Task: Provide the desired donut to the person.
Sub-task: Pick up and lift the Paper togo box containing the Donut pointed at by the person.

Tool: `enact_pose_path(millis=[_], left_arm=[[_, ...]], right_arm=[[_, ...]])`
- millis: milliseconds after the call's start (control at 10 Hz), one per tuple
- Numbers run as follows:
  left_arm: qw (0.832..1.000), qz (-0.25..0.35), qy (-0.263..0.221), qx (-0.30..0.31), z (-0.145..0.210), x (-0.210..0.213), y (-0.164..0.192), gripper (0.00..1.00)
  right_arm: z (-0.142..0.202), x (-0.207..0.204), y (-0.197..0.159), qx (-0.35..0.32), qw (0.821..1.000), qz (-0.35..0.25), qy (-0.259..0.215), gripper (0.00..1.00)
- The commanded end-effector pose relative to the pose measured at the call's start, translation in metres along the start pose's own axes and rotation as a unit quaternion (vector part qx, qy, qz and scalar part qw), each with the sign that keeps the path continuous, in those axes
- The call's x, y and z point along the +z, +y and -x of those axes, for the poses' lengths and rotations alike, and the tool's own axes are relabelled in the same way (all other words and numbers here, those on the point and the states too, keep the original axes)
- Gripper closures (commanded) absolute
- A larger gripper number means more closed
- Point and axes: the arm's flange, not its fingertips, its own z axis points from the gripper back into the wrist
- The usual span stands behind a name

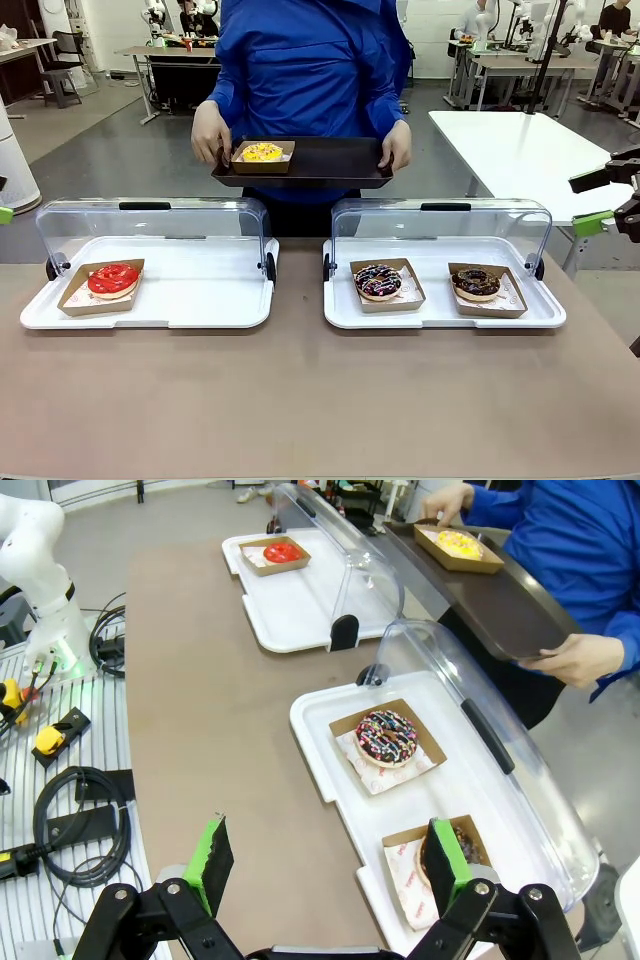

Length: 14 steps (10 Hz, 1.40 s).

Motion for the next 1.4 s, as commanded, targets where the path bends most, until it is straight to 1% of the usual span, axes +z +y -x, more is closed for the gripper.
enact_pose_path(millis=[0,300,500,800,900,1000,1300], left_arm=[[1.000,-0.009,-0.019,-0.010,0.009,-0.006,-0.003,0.00],[0.998,-0.043,-0.050,-0.020,0.008,-0.002,-0.002,0.00],[0.998,-0.041,-0.049,-0.021,0.007,-0.003,0.000,0.00],[0.996,-0.051,-0.067,-0.034,0.006,-0.002,0.004,0.00],[0.996,-0.037,-0.065,-0.041,0.002,-0.006,0.006,0.00],[0.998,-0.039,-0.047,-0.018,-0.001,0.006,0.007,0.00],[0.998,-0.039,-0.047,-0.018,-0.001,0.006,0.007,0.00]], right_arm=[[0.000,-0.002,-0.003,0.004,1.000,-0.006,-0.014,0.00],[0.000,-0.002,-0.003,0.004,1.000,-0.006,-0.014,0.00],[0.000,-0.002,-0.003,0.004,1.000,-0.006,-0.014,0.00],[0.000,-0.002,-0.003,0.004,1.000,-0.006,-0.014,0.00],[0.000,-0.002,-0.003,0.004,1.000,-0.006,-0.014,0.00],[0.000,-0.002,-0.003,0.004,1.000,-0.006,-0.014,0.00],[0.000,-0.002,-0.003,0.004,1.000,-0.006,-0.014,0.00]])
